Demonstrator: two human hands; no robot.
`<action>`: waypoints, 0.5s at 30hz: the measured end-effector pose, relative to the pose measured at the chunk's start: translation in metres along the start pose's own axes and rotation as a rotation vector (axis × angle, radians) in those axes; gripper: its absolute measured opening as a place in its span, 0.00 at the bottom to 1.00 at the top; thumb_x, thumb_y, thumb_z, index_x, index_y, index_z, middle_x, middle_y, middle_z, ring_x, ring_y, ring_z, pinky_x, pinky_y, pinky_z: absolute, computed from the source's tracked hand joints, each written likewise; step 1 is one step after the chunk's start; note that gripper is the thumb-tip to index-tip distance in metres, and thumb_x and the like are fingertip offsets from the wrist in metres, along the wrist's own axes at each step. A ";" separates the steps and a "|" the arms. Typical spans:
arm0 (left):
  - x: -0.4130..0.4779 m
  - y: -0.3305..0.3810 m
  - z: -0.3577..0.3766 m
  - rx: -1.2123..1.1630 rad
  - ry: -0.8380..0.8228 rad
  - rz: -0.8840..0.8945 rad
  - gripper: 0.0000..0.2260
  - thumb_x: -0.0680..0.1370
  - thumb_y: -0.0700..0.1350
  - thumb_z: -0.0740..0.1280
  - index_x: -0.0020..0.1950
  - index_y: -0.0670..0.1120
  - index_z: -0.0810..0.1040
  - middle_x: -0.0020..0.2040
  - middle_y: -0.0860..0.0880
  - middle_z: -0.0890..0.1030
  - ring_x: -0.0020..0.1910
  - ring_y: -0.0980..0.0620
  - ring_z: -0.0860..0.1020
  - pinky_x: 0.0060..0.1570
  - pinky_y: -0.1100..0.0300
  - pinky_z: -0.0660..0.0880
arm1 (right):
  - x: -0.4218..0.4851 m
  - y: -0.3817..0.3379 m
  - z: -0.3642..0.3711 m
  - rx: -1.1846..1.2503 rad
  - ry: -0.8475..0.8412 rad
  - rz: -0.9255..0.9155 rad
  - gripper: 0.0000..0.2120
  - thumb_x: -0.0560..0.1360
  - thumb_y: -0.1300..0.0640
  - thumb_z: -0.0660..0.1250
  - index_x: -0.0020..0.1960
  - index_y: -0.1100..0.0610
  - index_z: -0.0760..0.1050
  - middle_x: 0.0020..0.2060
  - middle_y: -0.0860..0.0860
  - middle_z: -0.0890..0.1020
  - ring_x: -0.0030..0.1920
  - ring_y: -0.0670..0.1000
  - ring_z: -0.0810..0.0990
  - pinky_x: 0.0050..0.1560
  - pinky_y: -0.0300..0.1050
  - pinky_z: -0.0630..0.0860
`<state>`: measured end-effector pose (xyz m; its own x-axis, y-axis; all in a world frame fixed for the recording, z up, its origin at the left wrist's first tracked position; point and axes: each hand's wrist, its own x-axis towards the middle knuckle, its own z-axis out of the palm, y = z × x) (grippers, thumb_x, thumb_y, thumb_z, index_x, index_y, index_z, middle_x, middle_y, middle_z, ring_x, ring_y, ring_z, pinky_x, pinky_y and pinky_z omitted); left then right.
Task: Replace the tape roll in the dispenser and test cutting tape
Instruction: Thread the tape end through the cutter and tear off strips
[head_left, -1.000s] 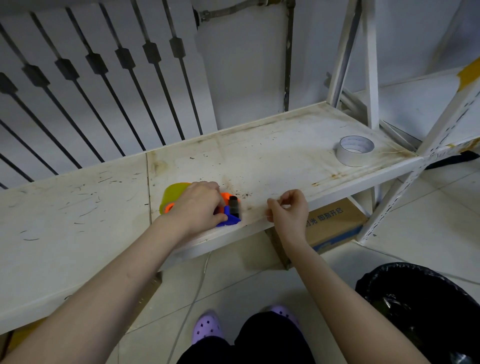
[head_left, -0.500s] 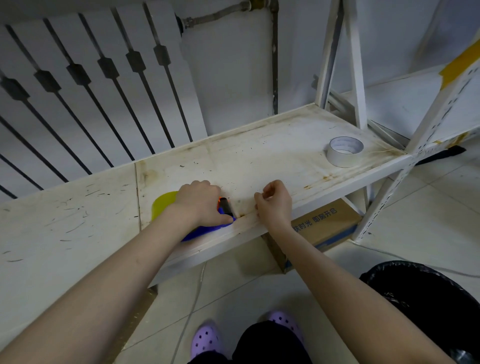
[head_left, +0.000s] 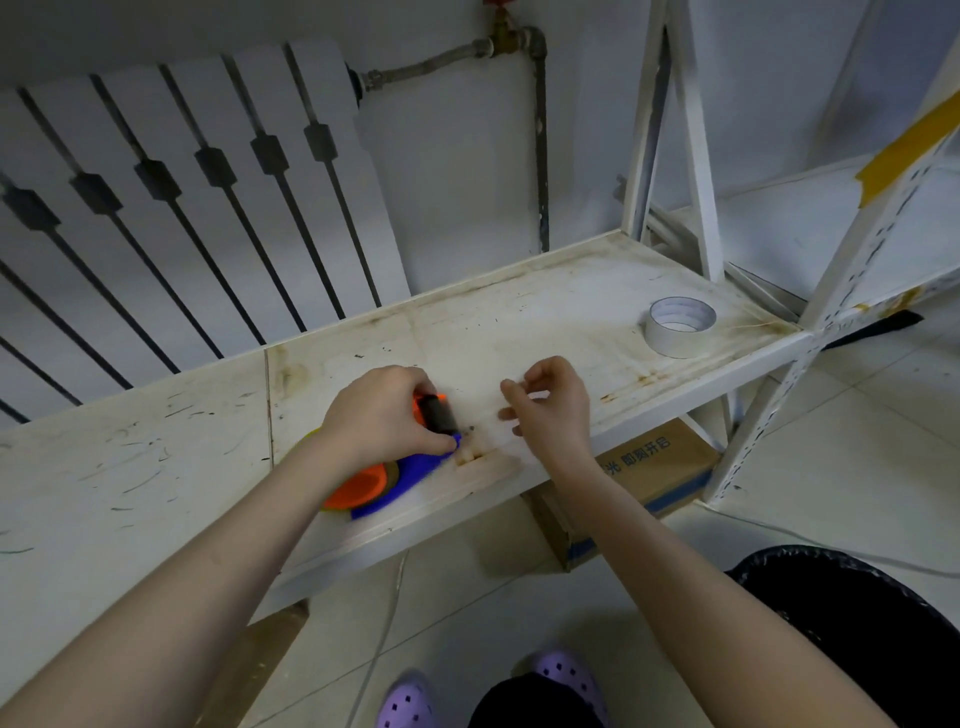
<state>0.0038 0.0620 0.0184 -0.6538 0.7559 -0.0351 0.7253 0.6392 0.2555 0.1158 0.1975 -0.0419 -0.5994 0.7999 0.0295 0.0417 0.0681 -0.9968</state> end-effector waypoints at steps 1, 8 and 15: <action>-0.004 -0.001 -0.003 -0.048 0.019 0.002 0.22 0.60 0.59 0.75 0.50 0.52 0.78 0.47 0.54 0.79 0.47 0.53 0.76 0.45 0.53 0.77 | -0.002 -0.008 -0.003 0.014 -0.011 -0.024 0.08 0.74 0.60 0.68 0.45 0.55 0.69 0.43 0.52 0.79 0.32 0.47 0.84 0.32 0.41 0.78; -0.031 0.001 -0.023 -0.384 0.194 -0.007 0.22 0.58 0.55 0.78 0.47 0.53 0.77 0.46 0.58 0.79 0.46 0.54 0.78 0.46 0.52 0.79 | -0.008 -0.062 -0.012 0.024 -0.102 -0.126 0.10 0.73 0.60 0.70 0.43 0.55 0.69 0.42 0.55 0.80 0.31 0.49 0.85 0.25 0.38 0.72; -0.048 -0.006 -0.022 -0.647 0.299 -0.055 0.22 0.60 0.49 0.80 0.50 0.51 0.77 0.49 0.55 0.79 0.47 0.50 0.79 0.47 0.52 0.80 | -0.008 -0.082 0.001 0.019 -0.175 -0.075 0.10 0.72 0.61 0.71 0.43 0.57 0.69 0.35 0.54 0.79 0.31 0.50 0.85 0.25 0.38 0.71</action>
<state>0.0263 0.0183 0.0398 -0.7838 0.5948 0.1785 0.4772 0.3930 0.7860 0.1165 0.1852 0.0395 -0.7300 0.6772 0.0925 -0.0225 0.1115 -0.9935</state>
